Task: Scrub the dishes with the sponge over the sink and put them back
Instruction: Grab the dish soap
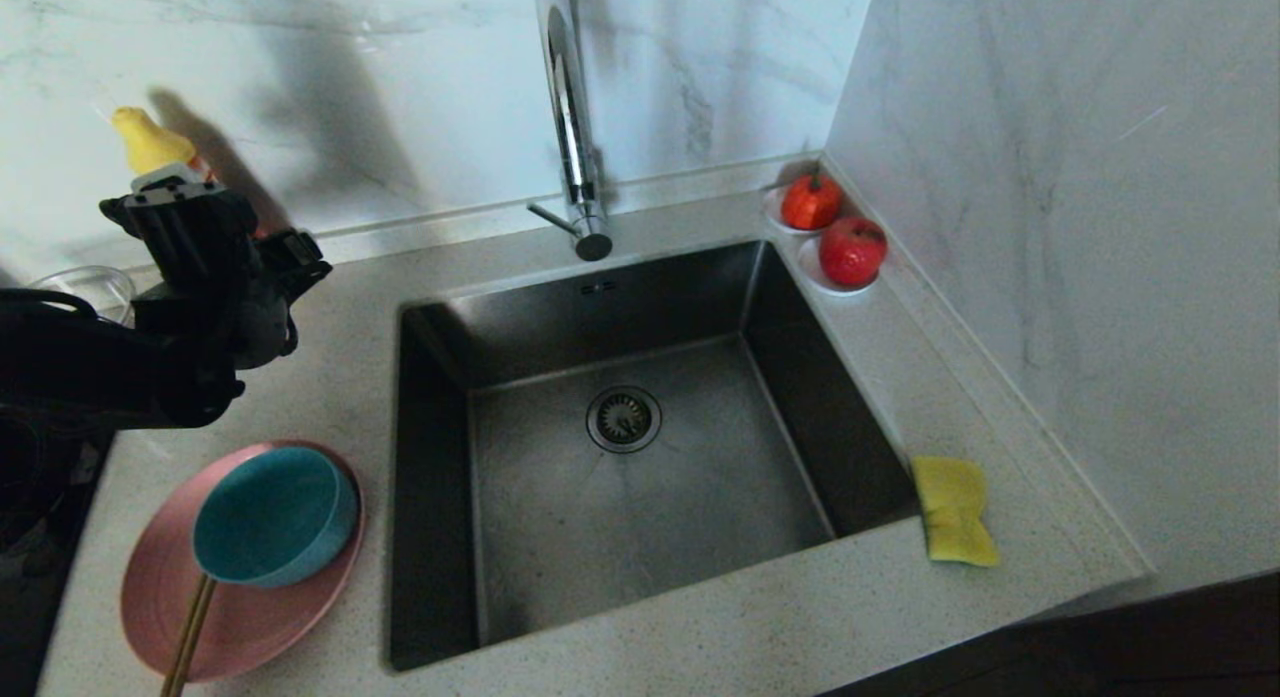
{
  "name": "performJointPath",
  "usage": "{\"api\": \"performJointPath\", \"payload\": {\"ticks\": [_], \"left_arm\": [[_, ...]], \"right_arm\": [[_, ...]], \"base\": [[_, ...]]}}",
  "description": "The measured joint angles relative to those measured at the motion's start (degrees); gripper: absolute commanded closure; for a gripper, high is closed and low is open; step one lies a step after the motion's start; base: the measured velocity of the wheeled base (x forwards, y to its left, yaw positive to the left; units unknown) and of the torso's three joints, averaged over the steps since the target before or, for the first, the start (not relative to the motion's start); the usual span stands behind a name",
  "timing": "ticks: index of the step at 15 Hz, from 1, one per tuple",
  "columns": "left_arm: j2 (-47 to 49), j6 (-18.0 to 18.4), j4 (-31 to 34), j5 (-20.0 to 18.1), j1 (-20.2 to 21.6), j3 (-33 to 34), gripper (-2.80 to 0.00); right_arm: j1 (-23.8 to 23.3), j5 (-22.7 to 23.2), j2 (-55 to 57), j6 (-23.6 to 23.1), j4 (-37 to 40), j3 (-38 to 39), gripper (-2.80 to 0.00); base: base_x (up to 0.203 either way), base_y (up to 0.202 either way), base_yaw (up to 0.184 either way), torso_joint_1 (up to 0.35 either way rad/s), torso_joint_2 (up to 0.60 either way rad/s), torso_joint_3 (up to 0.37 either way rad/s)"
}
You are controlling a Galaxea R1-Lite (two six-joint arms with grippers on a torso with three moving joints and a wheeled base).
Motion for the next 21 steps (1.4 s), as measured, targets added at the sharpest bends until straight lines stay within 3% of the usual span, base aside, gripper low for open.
{"api": "performJointPath", "payload": {"ticks": [21], "left_arm": [[14.91,-0.69,-0.37,0.06,4.67,-18.62,-2.8]], "right_arm": [[0.02,0.0,0.0,-0.02,0.02,0.0,0.0]], "base": [[0.0,0.0,0.0,0.0,0.0,0.0]]}}
